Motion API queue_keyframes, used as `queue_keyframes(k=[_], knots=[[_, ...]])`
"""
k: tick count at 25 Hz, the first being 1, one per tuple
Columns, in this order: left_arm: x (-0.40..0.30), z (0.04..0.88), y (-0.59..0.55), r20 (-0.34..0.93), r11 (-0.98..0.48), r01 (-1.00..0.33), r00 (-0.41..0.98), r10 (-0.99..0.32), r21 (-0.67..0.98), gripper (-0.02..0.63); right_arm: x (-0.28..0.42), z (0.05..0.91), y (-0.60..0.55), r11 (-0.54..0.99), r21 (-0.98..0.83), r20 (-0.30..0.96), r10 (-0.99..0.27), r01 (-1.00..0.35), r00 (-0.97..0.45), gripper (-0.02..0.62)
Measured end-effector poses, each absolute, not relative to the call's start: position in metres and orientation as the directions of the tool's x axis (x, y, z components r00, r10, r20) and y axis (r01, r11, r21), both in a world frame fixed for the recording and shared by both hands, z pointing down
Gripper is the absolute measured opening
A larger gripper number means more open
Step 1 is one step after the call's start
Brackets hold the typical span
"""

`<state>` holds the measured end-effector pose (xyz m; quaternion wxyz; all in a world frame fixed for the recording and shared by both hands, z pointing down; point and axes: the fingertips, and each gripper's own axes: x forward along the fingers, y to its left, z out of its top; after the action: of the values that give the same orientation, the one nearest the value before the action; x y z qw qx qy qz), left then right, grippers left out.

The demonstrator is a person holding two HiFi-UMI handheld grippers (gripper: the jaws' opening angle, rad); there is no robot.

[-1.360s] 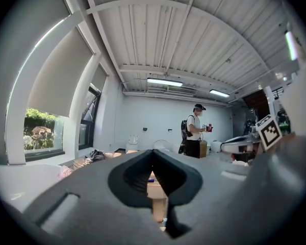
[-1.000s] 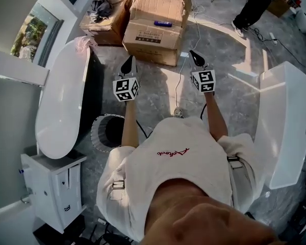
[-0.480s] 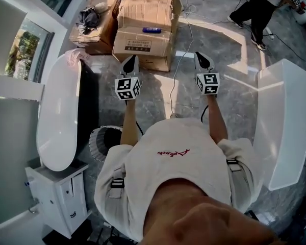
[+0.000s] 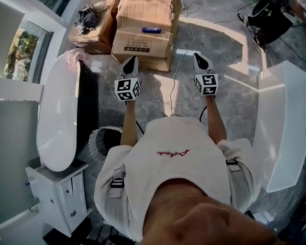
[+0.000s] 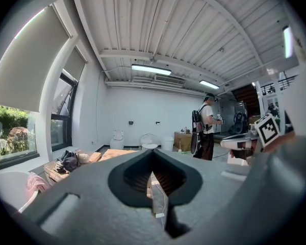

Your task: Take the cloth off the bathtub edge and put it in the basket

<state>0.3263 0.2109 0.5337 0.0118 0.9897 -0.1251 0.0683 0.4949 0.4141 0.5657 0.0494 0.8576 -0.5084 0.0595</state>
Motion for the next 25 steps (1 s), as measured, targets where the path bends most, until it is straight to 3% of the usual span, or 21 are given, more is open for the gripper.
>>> queue_keyframes(k=[25], knots=[[0.351, 0.526, 0.14, 0.123, -0.987, -0.154, 0.981, -0.147, 0.047, 0.0, 0.507, 0.53, 0.352, -0.575, 0.076, 0.15, -0.801, -0.814, 0.58, 0.005]])
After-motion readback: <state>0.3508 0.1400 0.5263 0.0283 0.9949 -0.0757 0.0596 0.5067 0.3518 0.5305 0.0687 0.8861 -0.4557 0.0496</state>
